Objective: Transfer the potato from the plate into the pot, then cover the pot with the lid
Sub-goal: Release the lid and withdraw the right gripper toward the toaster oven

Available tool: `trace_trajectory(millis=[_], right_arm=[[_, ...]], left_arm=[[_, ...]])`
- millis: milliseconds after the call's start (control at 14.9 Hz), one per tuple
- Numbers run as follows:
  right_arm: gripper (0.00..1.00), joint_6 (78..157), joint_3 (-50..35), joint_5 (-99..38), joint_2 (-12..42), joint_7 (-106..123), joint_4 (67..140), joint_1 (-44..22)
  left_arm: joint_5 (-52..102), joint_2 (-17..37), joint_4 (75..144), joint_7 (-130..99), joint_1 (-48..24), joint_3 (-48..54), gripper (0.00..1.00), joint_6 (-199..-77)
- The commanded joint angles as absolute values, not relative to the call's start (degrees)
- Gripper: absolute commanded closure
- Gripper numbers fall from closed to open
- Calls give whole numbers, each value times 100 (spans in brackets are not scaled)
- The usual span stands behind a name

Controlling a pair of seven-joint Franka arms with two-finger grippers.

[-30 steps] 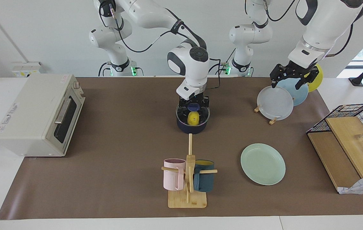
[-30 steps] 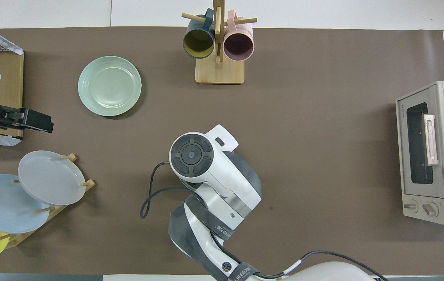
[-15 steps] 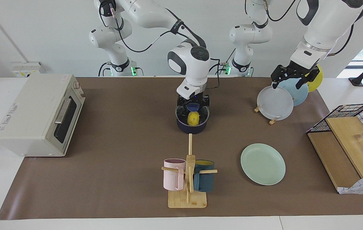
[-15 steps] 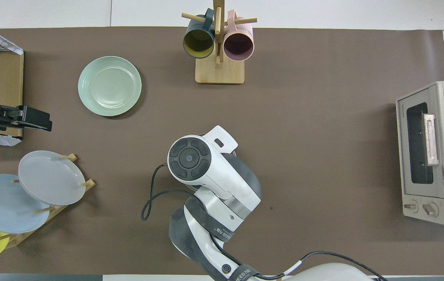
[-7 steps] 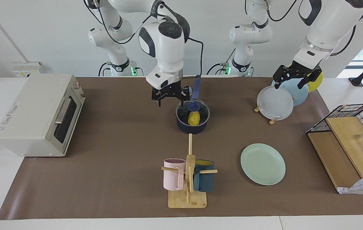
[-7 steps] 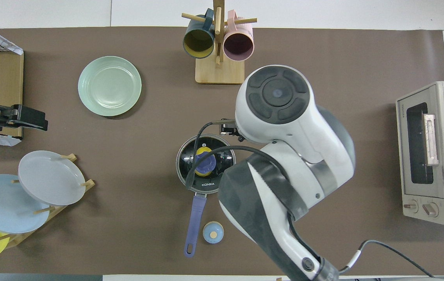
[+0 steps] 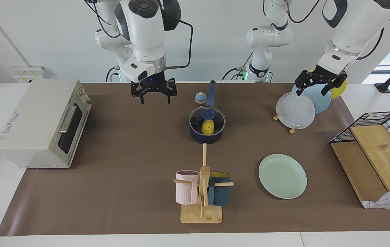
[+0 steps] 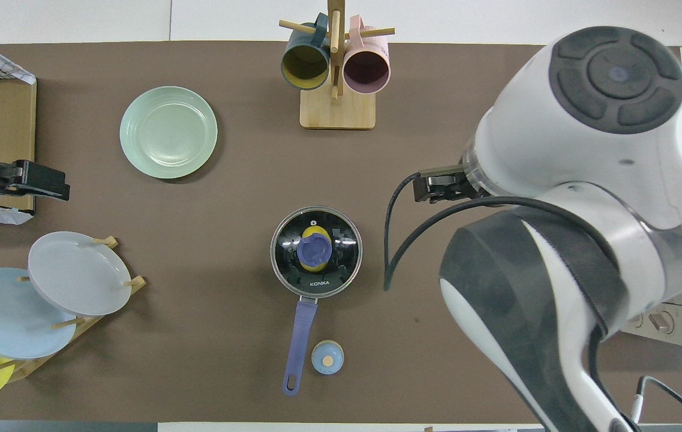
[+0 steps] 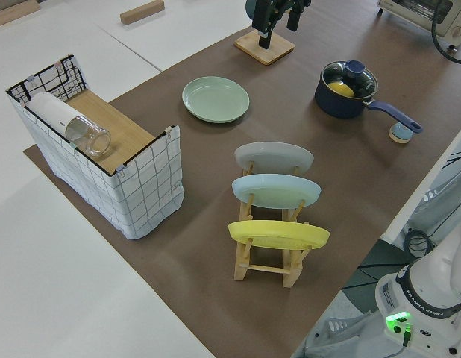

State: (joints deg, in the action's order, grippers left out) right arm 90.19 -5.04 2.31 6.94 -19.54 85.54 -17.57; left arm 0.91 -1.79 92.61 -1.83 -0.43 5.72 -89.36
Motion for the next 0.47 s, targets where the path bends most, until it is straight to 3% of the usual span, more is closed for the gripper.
trace_trajectory(millis=[0, 402], right_arm=[[0, 8842, -449, 0, 335, -1433, 8762, -1380], [0, 8719, -255, 62, -220, -651, 9377, -625]], left_arm=[[53, -325, 9422, -176, 35, 650, 0, -9053], [53, -334, 9431, -211, 44, 650, 0, -8982]])
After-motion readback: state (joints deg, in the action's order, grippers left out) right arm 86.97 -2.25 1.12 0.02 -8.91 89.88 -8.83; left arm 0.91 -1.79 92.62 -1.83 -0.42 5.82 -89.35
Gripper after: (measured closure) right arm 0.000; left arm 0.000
